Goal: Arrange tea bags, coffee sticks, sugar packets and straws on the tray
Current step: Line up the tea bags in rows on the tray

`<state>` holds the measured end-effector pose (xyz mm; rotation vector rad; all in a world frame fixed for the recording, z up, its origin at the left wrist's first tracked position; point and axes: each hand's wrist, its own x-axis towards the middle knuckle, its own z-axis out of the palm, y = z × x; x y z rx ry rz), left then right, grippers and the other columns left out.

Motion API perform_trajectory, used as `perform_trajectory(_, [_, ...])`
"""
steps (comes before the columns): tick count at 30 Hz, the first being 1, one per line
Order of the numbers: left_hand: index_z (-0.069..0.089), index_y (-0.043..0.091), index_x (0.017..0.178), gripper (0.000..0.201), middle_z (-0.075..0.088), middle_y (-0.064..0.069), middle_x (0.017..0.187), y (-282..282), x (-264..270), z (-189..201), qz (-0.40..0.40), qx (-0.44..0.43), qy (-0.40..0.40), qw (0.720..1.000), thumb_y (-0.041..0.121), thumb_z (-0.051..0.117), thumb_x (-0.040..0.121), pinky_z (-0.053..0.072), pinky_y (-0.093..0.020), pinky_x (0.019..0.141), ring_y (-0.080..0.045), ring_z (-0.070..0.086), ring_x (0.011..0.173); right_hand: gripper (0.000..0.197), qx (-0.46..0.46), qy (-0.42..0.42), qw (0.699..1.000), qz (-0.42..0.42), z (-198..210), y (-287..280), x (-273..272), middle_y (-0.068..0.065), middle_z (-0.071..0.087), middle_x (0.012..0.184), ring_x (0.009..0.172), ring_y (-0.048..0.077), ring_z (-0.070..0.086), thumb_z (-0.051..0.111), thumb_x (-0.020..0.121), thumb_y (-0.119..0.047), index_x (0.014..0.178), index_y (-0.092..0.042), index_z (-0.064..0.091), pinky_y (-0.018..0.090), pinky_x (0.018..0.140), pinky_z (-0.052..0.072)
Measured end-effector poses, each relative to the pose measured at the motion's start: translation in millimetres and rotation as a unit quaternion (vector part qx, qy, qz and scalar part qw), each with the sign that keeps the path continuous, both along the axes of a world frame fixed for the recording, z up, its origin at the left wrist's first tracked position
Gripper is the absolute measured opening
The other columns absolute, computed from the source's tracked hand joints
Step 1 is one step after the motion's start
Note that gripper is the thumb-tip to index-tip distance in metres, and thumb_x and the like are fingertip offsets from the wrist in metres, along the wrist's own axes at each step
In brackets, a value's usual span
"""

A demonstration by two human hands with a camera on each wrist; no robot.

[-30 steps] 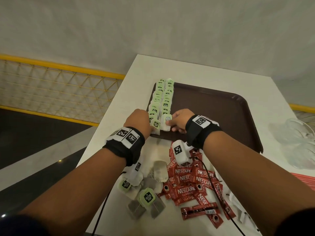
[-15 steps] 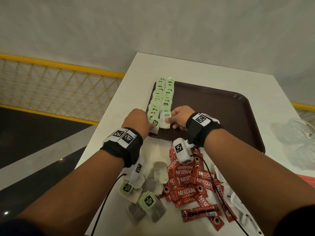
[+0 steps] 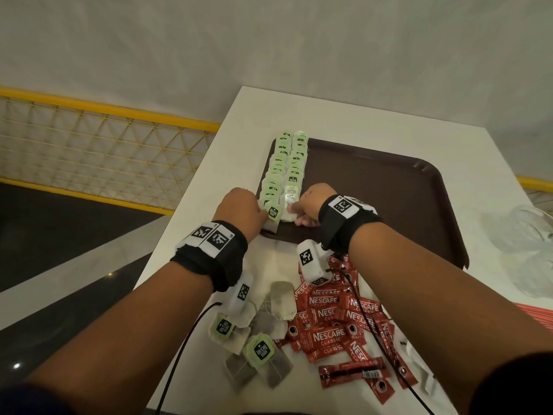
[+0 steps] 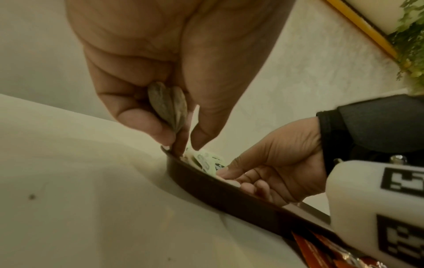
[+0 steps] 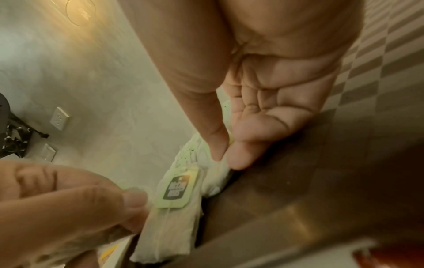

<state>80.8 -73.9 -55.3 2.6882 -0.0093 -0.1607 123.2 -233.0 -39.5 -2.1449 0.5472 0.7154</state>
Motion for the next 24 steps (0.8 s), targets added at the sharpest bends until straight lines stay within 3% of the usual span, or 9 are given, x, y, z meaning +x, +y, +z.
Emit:
perform_trajectory(5, [0.054, 0.003, 0.068, 0.028, 0.054, -0.013, 0.075, 5.9, -5.6, 10.2, 0.009, -0.072, -0.035, 0.997, 0.014, 0.049, 0.093, 0.035, -0.030, 0.065, -0.025, 0.050, 0.073, 0.030, 0.025, -0.022, 0.999, -0.017, -2.0, -5.7, -0.6, 0.011, 0.071, 0.065, 0.048, 0.015, 0.063, 0.078, 0.080, -0.025, 0.092, -0.004, 0.061, 0.027, 0.059, 0.058])
perform_trajectory(7, [0.054, 0.006, 0.075, 0.024, 0.056, -0.011, 0.080, 9.5, -6.3, 13.0, 0.005, -0.113, -0.051, 0.992, 0.010, 0.044, 0.096, 0.035, -0.029, 0.065, -0.025, 0.051, 0.075, 0.030, 0.044, -0.042, 0.997, -0.037, -0.8, -9.4, -2.1, 0.008, 0.065, 0.067, 0.051, 0.017, 0.062, 0.077, 0.081, -0.027, 0.087, -0.007, 0.055, 0.029, 0.062, 0.058])
perform_trajectory(9, [0.055, 0.015, 0.082, 0.021, 0.062, -0.009, 0.091, 13.0, -6.3, 13.5, 0.011, -0.195, -0.047, 0.980, 0.004, 0.042, 0.094, 0.044, -0.032, 0.066, -0.025, 0.059, 0.078, 0.036, 0.030, -0.074, 0.996, -0.040, 1.4, -12.9, -2.3, 0.007, 0.062, 0.070, 0.051, 0.017, 0.057, 0.075, 0.082, -0.035, 0.092, -0.008, 0.053, 0.032, 0.072, 0.056])
perform_trajectory(12, [0.044, 0.025, 0.085, 0.029, 0.059, -0.010, 0.102, 14.7, -10.2, 16.9, 0.040, -0.352, -0.013, 0.935, -0.003, 0.044, 0.094, 0.054, -0.036, 0.065, -0.019, 0.064, 0.073, 0.039, 0.033, -0.128, 0.991, -0.021, 8.8, -14.4, -6.9, 0.009, 0.061, 0.074, 0.053, 0.016, 0.053, 0.068, 0.087, -0.042, 0.095, -0.006, 0.057, 0.028, 0.055, 0.049])
perform_trajectory(15, [0.035, 0.024, 0.088, 0.031, 0.056, -0.018, 0.106, 11.7, -13.7, 22.3, 0.042, -0.419, 0.000, 0.907, -0.002, 0.052, 0.096, 0.058, -0.043, 0.071, -0.021, 0.068, 0.076, 0.038, 0.154, -0.160, 0.975, 0.006, 15.6, -10.4, -15.4, 0.008, 0.062, 0.082, 0.058, 0.013, 0.052, 0.067, 0.088, -0.040, 0.099, -0.003, 0.064, 0.024, 0.050, 0.045])
perform_trajectory(18, [0.034, 0.019, 0.093, 0.031, 0.057, -0.027, 0.106, 7.0, -15.3, 22.8, 0.030, -0.443, 0.005, 0.896, 0.000, 0.058, 0.094, 0.056, -0.054, 0.079, -0.033, 0.069, 0.085, 0.028, 0.237, -0.168, 0.956, 0.027, 16.9, -4.2, -21.7, 0.010, 0.064, 0.085, 0.061, 0.012, 0.052, 0.072, 0.086, -0.027, 0.097, -0.002, 0.066, 0.023, 0.052, 0.044])
perform_trajectory(21, [0.040, 0.021, 0.092, 0.032, 0.061, -0.022, 0.108, 4.1, -16.1, 19.0, 0.023, -0.449, 0.007, 0.893, 0.001, 0.065, 0.090, 0.059, -0.055, 0.078, -0.036, 0.071, 0.088, 0.009, 0.259, -0.189, 0.947, 0.009, 17.3, -2.2, -23.4, 0.010, 0.066, 0.081, 0.059, 0.013, 0.057, 0.071, 0.086, -0.011, 0.088, -0.008, 0.063, 0.019, 0.049, 0.046])
perform_trajectory(24, [0.051, 0.020, 0.091, 0.021, 0.063, -0.015, 0.107, 6.3, -13.5, 14.0, 0.032, -0.417, -0.018, 0.908, 0.006, 0.066, 0.089, 0.060, -0.053, 0.073, -0.031, 0.072, 0.086, 0.012, 0.264, -0.199, 0.944, -0.012, 18.6, -4.2, -22.0, 0.009, 0.067, 0.077, 0.055, 0.013, 0.065, 0.068, 0.087, -0.006, 0.088, -0.010, 0.057, 0.019, 0.047, 0.049])
